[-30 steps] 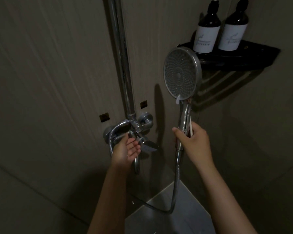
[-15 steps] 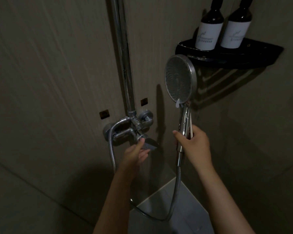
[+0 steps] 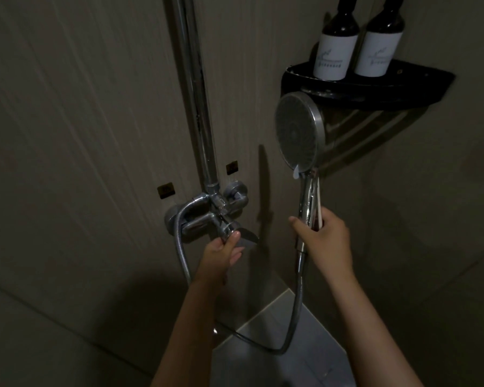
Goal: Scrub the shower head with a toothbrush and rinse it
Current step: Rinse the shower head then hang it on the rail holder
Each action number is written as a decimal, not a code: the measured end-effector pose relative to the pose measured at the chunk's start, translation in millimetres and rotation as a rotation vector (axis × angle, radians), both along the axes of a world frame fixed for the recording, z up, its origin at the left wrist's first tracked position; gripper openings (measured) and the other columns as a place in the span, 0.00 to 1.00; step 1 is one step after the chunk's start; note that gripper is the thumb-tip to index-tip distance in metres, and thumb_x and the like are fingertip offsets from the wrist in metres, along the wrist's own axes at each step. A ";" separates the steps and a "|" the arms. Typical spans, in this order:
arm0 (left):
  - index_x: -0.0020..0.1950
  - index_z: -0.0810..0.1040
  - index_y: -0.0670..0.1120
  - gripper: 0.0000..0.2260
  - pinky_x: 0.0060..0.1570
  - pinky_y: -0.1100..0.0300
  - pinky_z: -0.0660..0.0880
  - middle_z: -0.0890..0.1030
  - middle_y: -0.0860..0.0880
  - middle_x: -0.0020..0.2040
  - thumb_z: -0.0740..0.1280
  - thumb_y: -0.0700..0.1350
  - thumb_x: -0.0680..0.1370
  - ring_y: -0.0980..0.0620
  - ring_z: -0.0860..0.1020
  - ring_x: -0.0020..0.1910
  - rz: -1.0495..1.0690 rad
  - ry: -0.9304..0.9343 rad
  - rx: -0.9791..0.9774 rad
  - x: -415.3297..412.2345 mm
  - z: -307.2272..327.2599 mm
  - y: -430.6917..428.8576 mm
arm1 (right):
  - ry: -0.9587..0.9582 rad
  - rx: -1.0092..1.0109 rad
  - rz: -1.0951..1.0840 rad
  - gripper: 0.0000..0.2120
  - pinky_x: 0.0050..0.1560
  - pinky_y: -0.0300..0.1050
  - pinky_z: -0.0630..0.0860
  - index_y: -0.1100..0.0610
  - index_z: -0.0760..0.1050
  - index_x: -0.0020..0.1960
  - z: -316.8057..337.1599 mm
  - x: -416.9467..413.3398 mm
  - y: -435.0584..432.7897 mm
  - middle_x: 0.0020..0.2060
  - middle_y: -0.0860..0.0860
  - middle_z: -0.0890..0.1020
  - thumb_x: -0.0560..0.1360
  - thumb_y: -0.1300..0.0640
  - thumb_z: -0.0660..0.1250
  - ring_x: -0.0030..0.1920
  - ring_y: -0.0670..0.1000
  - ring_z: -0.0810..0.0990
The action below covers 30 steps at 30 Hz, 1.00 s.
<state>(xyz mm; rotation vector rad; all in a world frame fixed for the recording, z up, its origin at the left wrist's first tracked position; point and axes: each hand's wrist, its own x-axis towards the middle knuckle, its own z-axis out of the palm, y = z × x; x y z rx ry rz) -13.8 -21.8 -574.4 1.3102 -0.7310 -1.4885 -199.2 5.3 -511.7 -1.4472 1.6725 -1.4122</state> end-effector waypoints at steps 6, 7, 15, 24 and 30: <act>0.49 0.77 0.47 0.05 0.45 0.64 0.76 0.83 0.48 0.47 0.63 0.47 0.78 0.54 0.82 0.47 -0.072 0.010 -0.014 7.9 -2.5 -0.6 | 0.013 -0.026 -0.059 0.13 0.24 0.32 0.66 0.55 0.71 0.33 -0.9 0.9 0.3 0.25 0.48 0.73 0.70 0.56 0.73 0.25 0.41 0.71; 0.49 0.77 0.46 0.06 0.44 0.65 0.77 0.83 0.49 0.47 0.63 0.47 0.79 0.55 0.82 0.45 -0.083 0.011 -0.015 8.7 -1.9 -0.6 | 0.005 -0.024 -0.062 0.12 0.24 0.31 0.66 0.55 0.71 0.33 -1.3 1.2 0.3 0.25 0.48 0.73 0.70 0.56 0.73 0.25 0.41 0.71; 0.50 0.77 0.46 0.06 0.40 0.65 0.79 0.82 0.46 0.48 0.64 0.48 0.78 0.53 0.82 0.45 -0.122 0.020 0.003 13.8 1.4 -2.2 | 0.020 0.016 -0.080 0.11 0.28 0.41 0.70 0.59 0.74 0.37 -1.2 2.5 1.7 0.29 0.54 0.78 0.70 0.54 0.73 0.28 0.50 0.75; 0.62 0.74 0.39 0.16 0.49 0.60 0.77 0.79 0.38 0.57 0.63 0.48 0.78 0.50 0.82 0.47 -0.137 0.039 0.011 15.0 2.2 -2.8 | 0.020 0.008 -0.118 0.11 0.25 0.35 0.66 0.60 0.74 0.36 1.8 4.5 0.7 0.26 0.49 0.75 0.69 0.55 0.74 0.25 0.44 0.71; 0.67 0.69 0.37 0.22 0.57 0.55 0.75 0.77 0.35 0.61 0.64 0.48 0.78 0.47 0.81 0.51 -0.125 0.032 0.019 16.3 5.1 -0.8 | 0.039 0.050 -0.116 0.09 0.27 0.37 0.70 0.55 0.74 0.37 2.4 5.0 5.3 0.27 0.49 0.76 0.70 0.53 0.73 0.26 0.42 0.74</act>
